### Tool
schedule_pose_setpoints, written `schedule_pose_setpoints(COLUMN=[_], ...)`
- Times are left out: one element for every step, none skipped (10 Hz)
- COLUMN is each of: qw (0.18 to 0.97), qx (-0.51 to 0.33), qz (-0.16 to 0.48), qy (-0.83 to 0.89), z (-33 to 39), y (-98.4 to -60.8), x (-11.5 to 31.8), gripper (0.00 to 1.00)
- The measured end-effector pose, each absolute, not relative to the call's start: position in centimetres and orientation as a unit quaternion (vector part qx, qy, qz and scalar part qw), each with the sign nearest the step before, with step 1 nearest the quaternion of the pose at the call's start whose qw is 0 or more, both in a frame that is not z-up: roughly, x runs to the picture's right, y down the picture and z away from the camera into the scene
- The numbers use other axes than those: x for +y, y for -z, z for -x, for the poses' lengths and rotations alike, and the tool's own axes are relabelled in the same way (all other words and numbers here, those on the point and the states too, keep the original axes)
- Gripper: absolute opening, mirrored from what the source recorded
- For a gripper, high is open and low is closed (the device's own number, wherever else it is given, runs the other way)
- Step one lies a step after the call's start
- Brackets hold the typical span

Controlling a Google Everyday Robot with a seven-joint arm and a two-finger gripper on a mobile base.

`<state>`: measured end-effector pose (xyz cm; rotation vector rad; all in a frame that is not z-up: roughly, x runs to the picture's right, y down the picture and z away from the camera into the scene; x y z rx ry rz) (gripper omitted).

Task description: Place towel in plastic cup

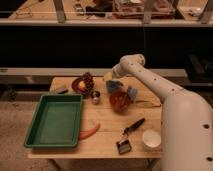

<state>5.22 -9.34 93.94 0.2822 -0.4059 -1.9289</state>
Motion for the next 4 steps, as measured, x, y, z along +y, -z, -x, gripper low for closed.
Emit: schedule_pose_setpoints(qw=[0.546, 0.55, 0.558, 0.573], qx=[-0.169, -0.167, -0.165, -0.156], qz=[-0.12, -0.12, -0.121, -0.124], qy=[0.812, 0.809, 0.804, 0.795], z=[-5.5, -5.7, -6.0, -6.7], y=[-93.7, -93.5, -93.3, -92.8], x=[-9.6, -9.8, -10.1, -10.5], gripper=[0.8, 0.8, 0.8, 0.8])
